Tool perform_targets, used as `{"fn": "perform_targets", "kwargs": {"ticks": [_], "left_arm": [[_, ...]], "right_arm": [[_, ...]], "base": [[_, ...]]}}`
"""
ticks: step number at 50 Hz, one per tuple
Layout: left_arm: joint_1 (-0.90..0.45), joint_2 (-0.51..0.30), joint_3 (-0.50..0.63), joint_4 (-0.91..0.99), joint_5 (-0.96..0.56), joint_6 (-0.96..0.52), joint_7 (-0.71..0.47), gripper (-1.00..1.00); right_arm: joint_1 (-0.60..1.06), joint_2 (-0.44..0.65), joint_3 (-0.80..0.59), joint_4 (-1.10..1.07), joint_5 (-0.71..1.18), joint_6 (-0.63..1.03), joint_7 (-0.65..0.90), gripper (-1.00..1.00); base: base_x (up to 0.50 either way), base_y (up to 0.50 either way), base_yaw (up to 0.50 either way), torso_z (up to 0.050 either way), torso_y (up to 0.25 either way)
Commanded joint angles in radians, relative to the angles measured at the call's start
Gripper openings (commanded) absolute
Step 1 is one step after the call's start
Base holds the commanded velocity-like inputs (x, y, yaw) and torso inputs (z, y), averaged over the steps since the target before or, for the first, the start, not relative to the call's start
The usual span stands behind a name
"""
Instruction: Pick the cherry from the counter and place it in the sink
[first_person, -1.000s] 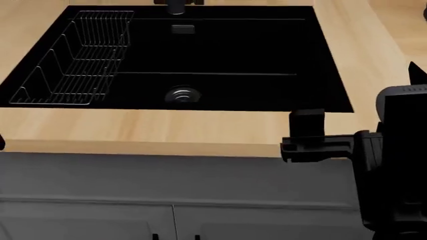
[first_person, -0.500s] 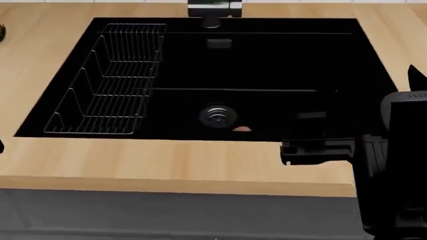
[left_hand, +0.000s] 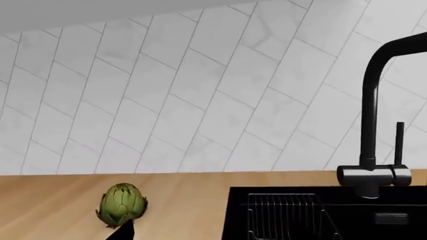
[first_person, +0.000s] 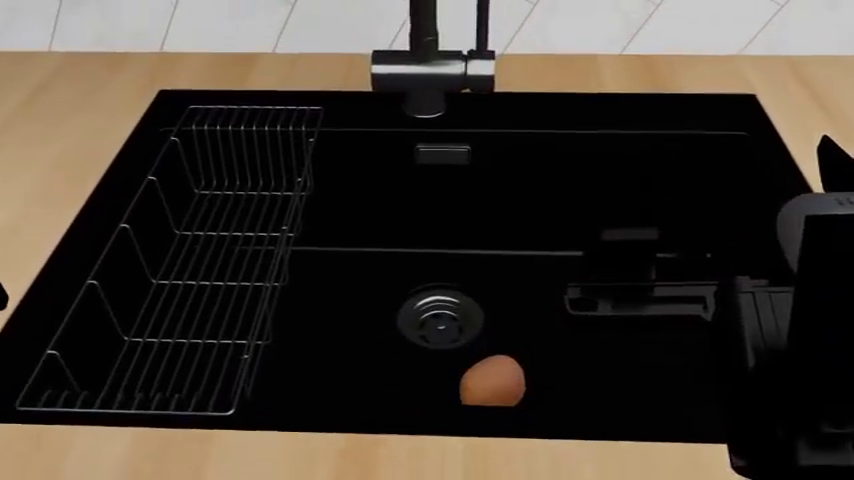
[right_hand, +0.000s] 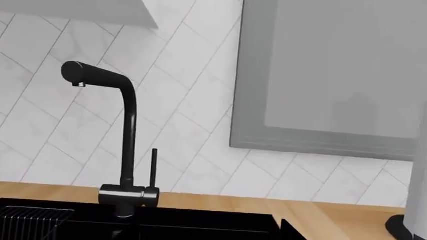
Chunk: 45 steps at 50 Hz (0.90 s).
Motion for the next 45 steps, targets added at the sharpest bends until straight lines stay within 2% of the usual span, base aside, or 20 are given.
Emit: {"fn": "perform_targets", "kwargs": {"ticks": [1, 15, 27, 32, 36, 38, 40, 41, 42, 45], "left_arm": [[0.013, 0.000, -0.008, -0.003, -0.006, 0.010, 0.000, 1.00], [0.009, -0.006, -0.016, 0.015, -0.013, -0.019, -0.013, 1.00], [0.013, -0.005, -0.018, 0.017, -0.019, -0.016, -0.018, 1.00], [0.018, -0.004, -0.021, 0.024, -0.023, -0.023, -0.021, 1.00], [0.018, -0.008, -0.036, 0.084, -0.022, -0.089, -0.048, 1.00], [-0.006, -0.010, -0.074, 0.142, -0.031, -0.197, -0.066, 1.00], [-0.024, -0.032, -0.082, 0.188, -0.041, -0.308, -0.120, 1.00], [-0.003, -0.063, -0.118, 0.182, -0.146, -0.309, -0.204, 1.00], [0.000, -0.094, -0.162, 0.170, -0.295, -0.309, -0.311, 1.00], [0.009, -0.252, -0.285, 0.103, -0.745, -0.308, -0.761, 1.00]], "right_arm": [[-0.007, 0.005, -0.002, -0.005, 0.000, 0.003, 0.011, 1.00], [-0.015, 0.004, 0.005, 0.001, 0.011, -0.006, 0.009, 1.00], [-0.017, -0.003, 0.022, -0.002, 0.025, -0.014, 0.009, 1.00], [-0.017, -0.006, 0.029, -0.004, 0.028, -0.014, 0.013, 1.00], [-0.023, -0.005, 0.025, -0.001, 0.030, -0.019, 0.014, 1.00], [-0.028, -0.005, 0.022, 0.007, 0.028, -0.025, 0.014, 1.00], [-0.028, -0.003, 0.020, 0.007, 0.029, -0.024, 0.014, 1.00], [-0.031, -0.001, 0.021, 0.007, 0.029, -0.025, 0.014, 1.00], [-0.032, -0.001, 0.022, 0.008, 0.029, -0.027, 0.014, 1.00], [-0.044, -0.001, 0.023, 0.017, 0.028, -0.042, 0.012, 1.00]], "base": [[0.00, 0.00, 0.00, 0.000, 0.000], [0.00, 0.00, 0.00, 0.000, 0.000], [0.26, 0.36, 0.00, 0.000, 0.001], [0.07, 0.04, 0.00, 0.000, 0.000], [0.00, 0.00, 0.00, 0.000, 0.000], [0.00, 0.00, 0.00, 0.000, 0.000], [0.00, 0.00, 0.00, 0.000, 0.000], [0.00, 0.00, 0.00, 0.000, 0.000], [0.00, 0.00, 0.00, 0.000, 0.000], [0.00, 0.00, 0.00, 0.000, 0.000]]}}
